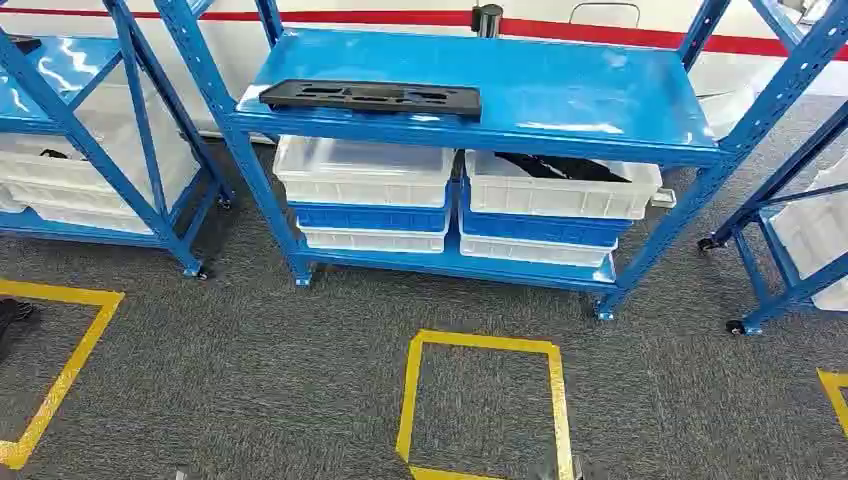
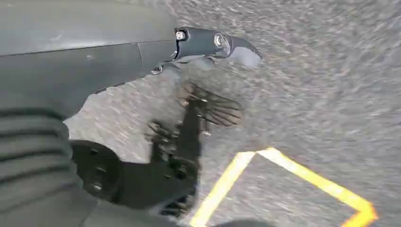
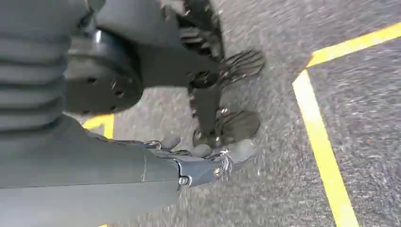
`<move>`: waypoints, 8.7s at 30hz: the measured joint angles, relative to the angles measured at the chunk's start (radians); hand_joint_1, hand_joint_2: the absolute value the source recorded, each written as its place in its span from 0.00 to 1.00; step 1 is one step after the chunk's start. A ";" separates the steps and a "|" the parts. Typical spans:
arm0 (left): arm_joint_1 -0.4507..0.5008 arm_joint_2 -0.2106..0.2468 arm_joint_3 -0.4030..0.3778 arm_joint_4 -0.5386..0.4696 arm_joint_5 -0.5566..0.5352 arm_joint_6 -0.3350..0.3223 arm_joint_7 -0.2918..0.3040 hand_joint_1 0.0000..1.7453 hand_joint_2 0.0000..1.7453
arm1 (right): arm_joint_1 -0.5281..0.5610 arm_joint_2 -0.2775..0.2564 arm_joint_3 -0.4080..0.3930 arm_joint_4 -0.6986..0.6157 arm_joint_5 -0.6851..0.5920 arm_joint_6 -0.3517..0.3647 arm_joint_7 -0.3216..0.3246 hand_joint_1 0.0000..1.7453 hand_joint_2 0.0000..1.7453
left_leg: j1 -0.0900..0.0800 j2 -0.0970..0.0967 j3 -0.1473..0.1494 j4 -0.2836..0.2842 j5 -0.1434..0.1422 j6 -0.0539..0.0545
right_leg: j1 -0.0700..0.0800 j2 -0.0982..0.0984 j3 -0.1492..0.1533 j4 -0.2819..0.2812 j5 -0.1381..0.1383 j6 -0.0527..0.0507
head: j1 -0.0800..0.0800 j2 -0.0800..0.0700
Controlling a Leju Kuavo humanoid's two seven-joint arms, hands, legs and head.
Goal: Take the parts from the cabinet and place them on the table.
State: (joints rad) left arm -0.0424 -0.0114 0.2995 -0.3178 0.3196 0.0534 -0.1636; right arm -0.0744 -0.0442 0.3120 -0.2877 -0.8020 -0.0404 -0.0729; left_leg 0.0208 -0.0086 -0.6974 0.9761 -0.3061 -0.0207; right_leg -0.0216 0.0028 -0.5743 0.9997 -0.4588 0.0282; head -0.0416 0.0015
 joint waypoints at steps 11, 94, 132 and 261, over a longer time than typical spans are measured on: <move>-0.076 -0.007 0.117 0.049 0.132 -0.037 -0.108 0.00 0.00 | -0.065 -0.021 0.103 0.067 -0.331 -0.007 -0.019 0.00 0.00 | 0.016 0.003 0.021 -0.046 0.011 0.038 | -0.014 -0.003 -0.105 0.280 -0.147 0.016 | 0.010 0.000; -0.086 -0.003 0.154 0.093 0.136 -0.054 -0.105 0.00 0.00 | -0.076 -0.031 0.152 0.109 -0.350 0.000 -0.029 0.00 0.00 | -0.010 0.010 0.057 0.080 -0.124 0.021 | 0.008 0.007 0.114 -0.007 -0.089 -0.003 | 0.016 0.000; -0.090 0.004 0.155 0.096 0.109 0.080 -0.040 0.00 0.00 | -0.079 -0.027 0.154 0.111 -0.333 -0.010 -0.008 0.00 0.00 | -0.011 0.000 0.100 0.063 -0.149 0.023 | 0.016 0.005 0.012 0.000 0.010 -0.027 | 0.023 0.000; -0.136 0.289 -0.619 -1.054 -1.510 0.647 -0.185 0.00 1.00 | -0.051 -0.018 0.094 0.111 -0.211 -0.002 -0.022 0.00 0.00 | -0.008 0.002 0.101 0.062 -0.151 0.031 | 0.020 0.005 0.012 -0.004 0.010 0.001 | 0.022 0.000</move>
State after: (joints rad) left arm -0.1788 0.2777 -0.3197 -1.3721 -1.1906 0.7000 -0.3487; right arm -0.1253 -0.0626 0.4059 -0.1770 -1.0128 -0.0423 -0.0946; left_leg 0.0131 -0.0062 -0.5966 1.0384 -0.4576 0.0108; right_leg -0.0011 0.0081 -0.5625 0.9962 -0.4486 0.0296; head -0.0195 0.0015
